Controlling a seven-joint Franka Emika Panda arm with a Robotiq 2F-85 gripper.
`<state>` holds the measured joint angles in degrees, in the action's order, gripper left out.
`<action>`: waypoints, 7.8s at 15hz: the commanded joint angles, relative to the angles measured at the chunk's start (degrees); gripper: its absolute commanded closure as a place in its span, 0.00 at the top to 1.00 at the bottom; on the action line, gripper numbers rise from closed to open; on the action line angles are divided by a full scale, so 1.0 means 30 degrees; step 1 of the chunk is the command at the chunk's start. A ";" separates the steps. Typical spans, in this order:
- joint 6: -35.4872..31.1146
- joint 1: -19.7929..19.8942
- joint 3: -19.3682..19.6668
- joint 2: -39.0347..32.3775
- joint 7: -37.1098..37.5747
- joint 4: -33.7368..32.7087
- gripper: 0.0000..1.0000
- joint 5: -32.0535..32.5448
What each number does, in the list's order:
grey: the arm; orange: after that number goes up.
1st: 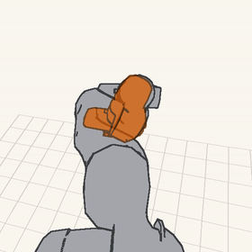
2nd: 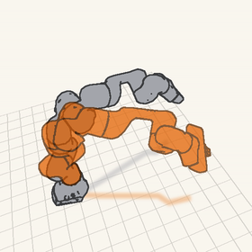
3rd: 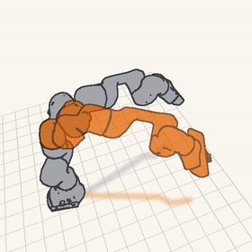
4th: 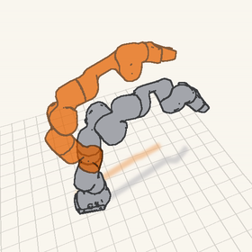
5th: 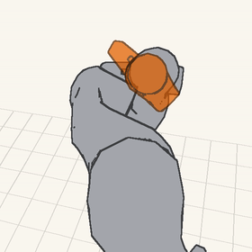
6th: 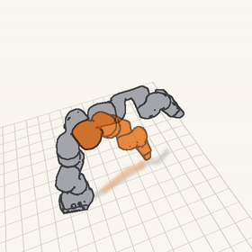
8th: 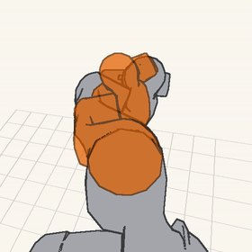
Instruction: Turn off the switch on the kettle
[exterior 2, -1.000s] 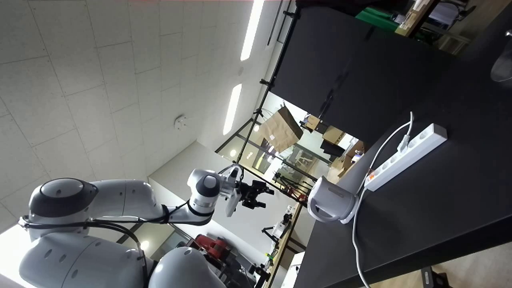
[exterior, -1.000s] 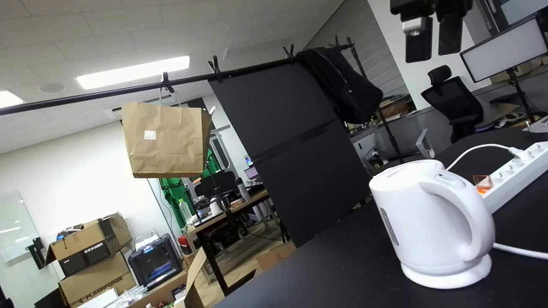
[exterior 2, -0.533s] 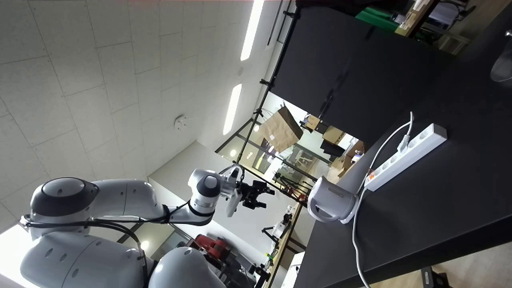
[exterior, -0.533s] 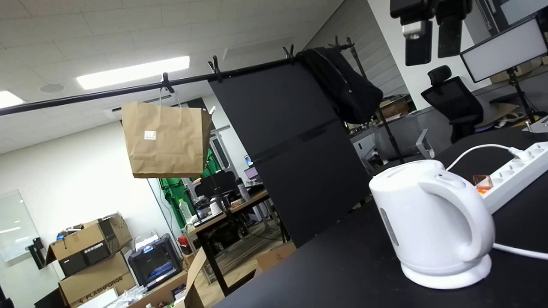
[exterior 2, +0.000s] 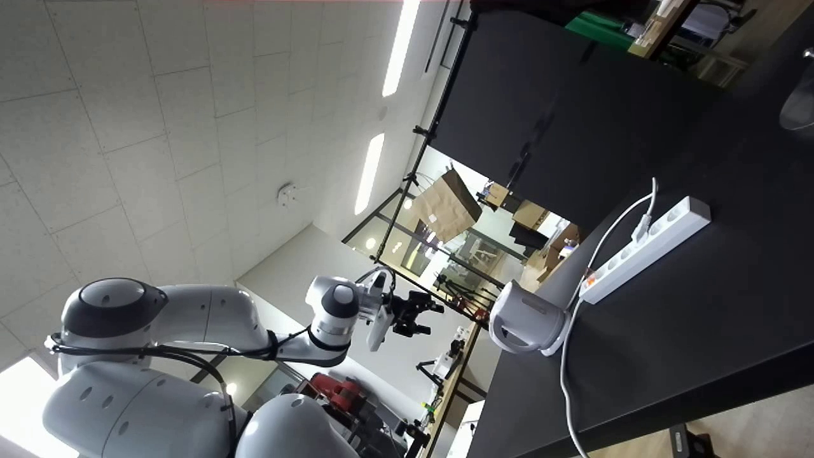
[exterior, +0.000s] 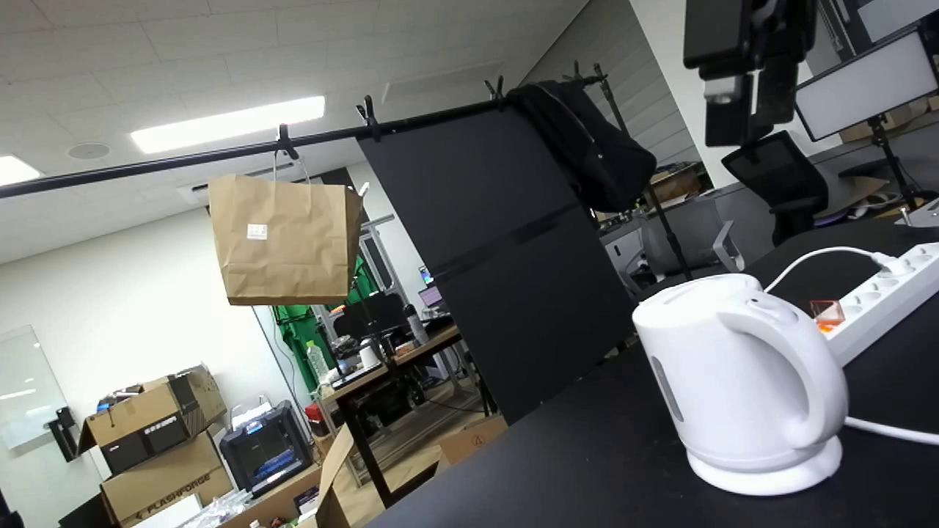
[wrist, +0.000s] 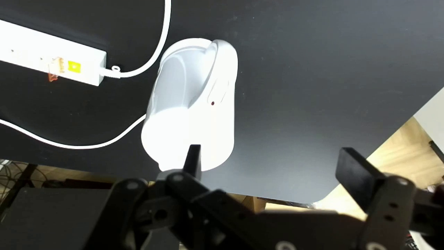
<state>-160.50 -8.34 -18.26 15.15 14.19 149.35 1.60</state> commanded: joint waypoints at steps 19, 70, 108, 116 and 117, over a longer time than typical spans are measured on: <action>-0.7309 1.2888 -1.1338 -0.2585 0.8203 0.1553 1.00 0.7542; -0.7676 0.0789 -0.0074 -0.9375 -0.1627 -0.2087 1.00 -0.1501; -0.6173 -0.3835 0.3577 -0.8698 -0.0807 -0.2942 1.00 -0.1320; -0.5532 -0.3729 0.3468 -0.8946 -0.0761 -0.3156 1.00 -0.1472; -0.5508 -0.3725 0.3465 -0.8957 -0.0758 -0.3176 1.00 -0.1475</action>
<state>-178.73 -18.89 -8.28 -11.56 10.39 141.17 -2.33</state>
